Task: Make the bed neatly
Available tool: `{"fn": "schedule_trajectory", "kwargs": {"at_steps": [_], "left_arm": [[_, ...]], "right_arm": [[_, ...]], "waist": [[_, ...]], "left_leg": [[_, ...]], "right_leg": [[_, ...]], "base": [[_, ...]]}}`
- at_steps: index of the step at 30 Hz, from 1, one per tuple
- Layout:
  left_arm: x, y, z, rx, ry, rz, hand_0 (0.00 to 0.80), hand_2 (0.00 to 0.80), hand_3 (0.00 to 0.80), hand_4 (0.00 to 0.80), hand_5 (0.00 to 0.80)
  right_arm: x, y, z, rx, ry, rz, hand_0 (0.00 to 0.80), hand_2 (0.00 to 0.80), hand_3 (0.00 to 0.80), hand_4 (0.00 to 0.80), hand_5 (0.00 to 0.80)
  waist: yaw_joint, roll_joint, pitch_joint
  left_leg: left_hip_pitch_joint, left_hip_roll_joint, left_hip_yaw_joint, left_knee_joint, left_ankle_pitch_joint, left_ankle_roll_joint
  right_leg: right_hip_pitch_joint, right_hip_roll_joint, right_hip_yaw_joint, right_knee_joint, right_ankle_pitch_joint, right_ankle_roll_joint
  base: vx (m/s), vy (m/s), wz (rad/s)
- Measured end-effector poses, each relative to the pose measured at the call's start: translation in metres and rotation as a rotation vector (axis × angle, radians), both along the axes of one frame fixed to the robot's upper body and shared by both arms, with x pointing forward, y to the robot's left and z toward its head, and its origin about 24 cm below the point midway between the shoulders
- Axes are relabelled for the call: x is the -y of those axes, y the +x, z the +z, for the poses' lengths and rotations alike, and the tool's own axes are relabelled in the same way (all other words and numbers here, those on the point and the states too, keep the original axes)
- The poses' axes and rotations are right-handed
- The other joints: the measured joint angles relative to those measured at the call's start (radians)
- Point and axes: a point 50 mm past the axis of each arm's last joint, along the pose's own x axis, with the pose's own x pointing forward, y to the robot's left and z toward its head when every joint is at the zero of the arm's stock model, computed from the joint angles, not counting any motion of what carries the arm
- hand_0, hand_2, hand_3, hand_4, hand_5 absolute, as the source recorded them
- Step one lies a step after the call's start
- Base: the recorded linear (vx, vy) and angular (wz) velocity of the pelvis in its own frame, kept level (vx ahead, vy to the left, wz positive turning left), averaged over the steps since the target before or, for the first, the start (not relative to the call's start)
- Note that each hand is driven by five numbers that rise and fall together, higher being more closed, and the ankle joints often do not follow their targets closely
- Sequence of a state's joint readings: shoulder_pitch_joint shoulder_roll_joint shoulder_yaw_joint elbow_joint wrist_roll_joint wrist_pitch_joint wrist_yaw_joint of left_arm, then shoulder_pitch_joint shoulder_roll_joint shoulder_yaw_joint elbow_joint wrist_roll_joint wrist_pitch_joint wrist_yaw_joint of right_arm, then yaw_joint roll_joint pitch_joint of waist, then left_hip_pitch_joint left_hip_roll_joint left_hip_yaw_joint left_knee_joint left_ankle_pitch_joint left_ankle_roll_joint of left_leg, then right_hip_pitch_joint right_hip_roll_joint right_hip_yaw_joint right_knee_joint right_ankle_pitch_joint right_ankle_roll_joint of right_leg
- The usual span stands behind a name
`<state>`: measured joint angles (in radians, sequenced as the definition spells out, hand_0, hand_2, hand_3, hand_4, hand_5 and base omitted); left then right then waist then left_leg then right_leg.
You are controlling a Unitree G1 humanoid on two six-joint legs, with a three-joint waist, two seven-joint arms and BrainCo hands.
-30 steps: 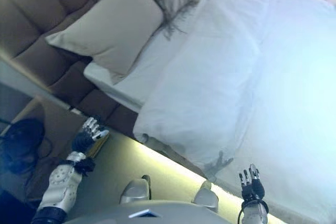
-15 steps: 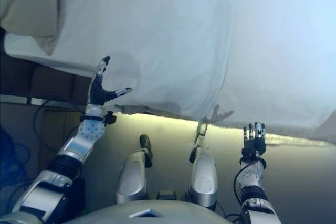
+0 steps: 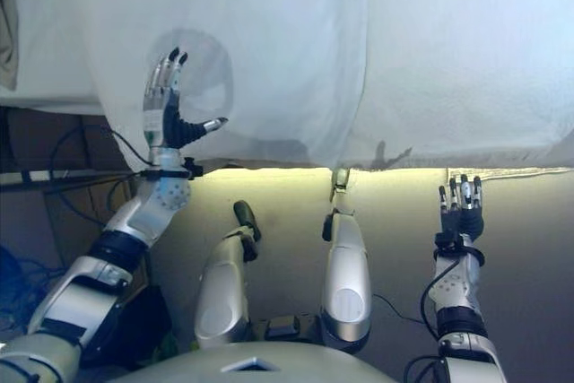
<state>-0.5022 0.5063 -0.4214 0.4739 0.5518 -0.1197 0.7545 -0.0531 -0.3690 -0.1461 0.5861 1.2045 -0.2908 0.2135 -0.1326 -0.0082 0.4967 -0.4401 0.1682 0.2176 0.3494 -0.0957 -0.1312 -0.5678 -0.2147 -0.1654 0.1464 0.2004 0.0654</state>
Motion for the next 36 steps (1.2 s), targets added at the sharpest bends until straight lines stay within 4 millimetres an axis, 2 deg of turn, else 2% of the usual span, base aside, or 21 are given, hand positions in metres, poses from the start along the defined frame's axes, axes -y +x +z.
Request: {"fn": "schedule_trajectory", "kwargs": {"at_steps": [7,11,17,25,26,27,31,32,33,34,36], "left_arm": [[-0.012,0.007,-0.017,-0.073,0.191,0.153,0.000,0.000,0.000,0.000,0.000],[-0.022,0.010,-0.020,-0.077,0.251,0.243,0.000,0.000,0.000,0.000,0.000],[-0.035,0.016,-0.021,-0.103,0.316,0.354,0.000,0.000,0.000,0.000,0.000],[-0.039,0.022,-0.013,-0.101,0.350,0.414,0.000,0.000,0.000,0.000,0.000],[-0.039,0.023,-0.012,-0.106,0.352,0.424,0.646,0.646,0.646,0.646,0.646],[-0.040,0.024,-0.011,-0.123,0.356,0.437,0.800,0.800,0.800,0.800,0.800],[-0.044,0.028,-0.001,-0.121,0.357,0.485,0.800,0.800,0.800,0.800,0.800],[-0.045,0.030,0.002,-0.116,0.354,0.489,0.800,0.800,0.800,0.800,0.800],[-0.045,0.031,0.005,-0.114,0.350,0.490,0.800,0.800,0.800,0.800,0.800],[-0.045,0.031,0.005,-0.114,0.350,0.489,0.800,0.800,0.800,0.800,0.800],[-0.049,0.031,0.007,-0.118,0.352,0.500,0.800,0.800,0.800,0.800,0.800]], "right_arm": [[-0.006,0.010,0.016,0.079,0.010,0.020,0.000,0.000,0.000,0.000,0.000],[-0.013,0.017,0.025,0.114,0.001,0.040,0.000,0.000,0.000,0.000,0.000],[-0.019,0.027,0.047,0.212,-0.019,0.065,0.000,0.000,0.000,0.000,0.000],[-0.024,0.029,0.052,0.247,-0.018,0.081,0.000,0.000,0.000,0.000,0.000],[-0.024,0.029,0.052,0.250,-0.018,0.083,0.000,0.000,0.000,0.000,0.000],[-0.025,0.030,0.054,0.256,-0.018,0.087,0.000,0.000,0.000,0.000,0.000],[-0.031,0.033,0.061,0.283,-0.017,0.109,0.000,0.000,0.000,0.000,0.000],[-0.032,0.034,0.062,0.290,-0.016,0.110,0.000,0.000,0.000,0.000,0.000],[-0.032,0.031,0.061,0.285,-0.014,0.107,0.000,0.000,0.000,0.000,0.000],[-0.032,0.030,0.060,0.279,-0.014,0.104,0.000,0.000,0.000,0.000,0.000],[-0.032,0.032,0.065,0.299,-0.018,0.108,0.000,0.000,0.000,0.000,0.000]], "waist": [[-0.023,-0.013,0.007],[-0.044,-0.015,0.010],[-0.045,-0.014,0.012],[-0.045,-0.014,0.012],[-0.045,-0.014,0.012],[-0.045,-0.016,0.012],[-0.046,-0.017,0.013],[-0.045,-0.017,0.014],[-0.048,-0.018,0.014],[-0.048,-0.018,0.014],[-0.044,-0.018,0.014]], "left_leg": [[-0.048,-0.013,0.008,0.008,-0.005,0.004],[-0.076,-0.014,0.023,0.016,-0.015,0.005],[-0.117,0.003,0.020,0.064,-0.045,-0.005],[-0.186,0.003,-0.004,0.122,-0.066,0.001],[-0.199,0.004,-0.005,0.133,-0.070,0.003],[-0.212,0.004,-0.005,0.146,-0.074,0.005],[-0.237,0.011,-0.004,0.162,-0.082,0.012],[-0.238,0.017,-0.001,0.157,-0.084,0.012],[-0.236,0.016,-0.005,0.163,-0.087,0.008],[-0.235,0.012,-0.015,0.170,-0.090,0.004],[-0.232,0.015,-0.027,0.168,-0.091,0.002]], "right_leg": [[-0.077,-0.016,0.009,0.004,-0.002,-0.002],[-0.119,-0.019,0.017,0.015,0.007,0.007],[-0.178,-0.007,0.033,0.064,0.003,-0.019],[-0.237,-0.016,0.039,0.106,-0.010,-0.014],[-0.246,-0.017,0.040,0.108,-0.011,-0.015],[-0.256,-0.018,0.040,0.107,-0.010,-0.013],[-0.272,-0.016,0.036,0.077,-0.009,-0.008],[-0.280,-0.016,0.033,0.092,-0.021,0.015],[-0.290,-0.020,0.037,0.130,-0.027,0.021],[-0.291,-0.022,0.037,0.140,-0.015,0.003],[-0.291,-0.009,0.037,0.145,-0.019,-0.009]], "base": [[-0.017,0.056,-0.15],[-0.026,0.067,-0.11],[0.036,0.025,-0.13],[-0.007,0.027,0.03],[0.000,0.000,0.00],[-0.018,0.021,-0.07],[-0.005,0.018,-0.19],[0.003,0.044,-0.10],[-0.001,0.040,0.06],[-0.003,0.035,0.09],[-0.002,0.008,-0.05]]}}
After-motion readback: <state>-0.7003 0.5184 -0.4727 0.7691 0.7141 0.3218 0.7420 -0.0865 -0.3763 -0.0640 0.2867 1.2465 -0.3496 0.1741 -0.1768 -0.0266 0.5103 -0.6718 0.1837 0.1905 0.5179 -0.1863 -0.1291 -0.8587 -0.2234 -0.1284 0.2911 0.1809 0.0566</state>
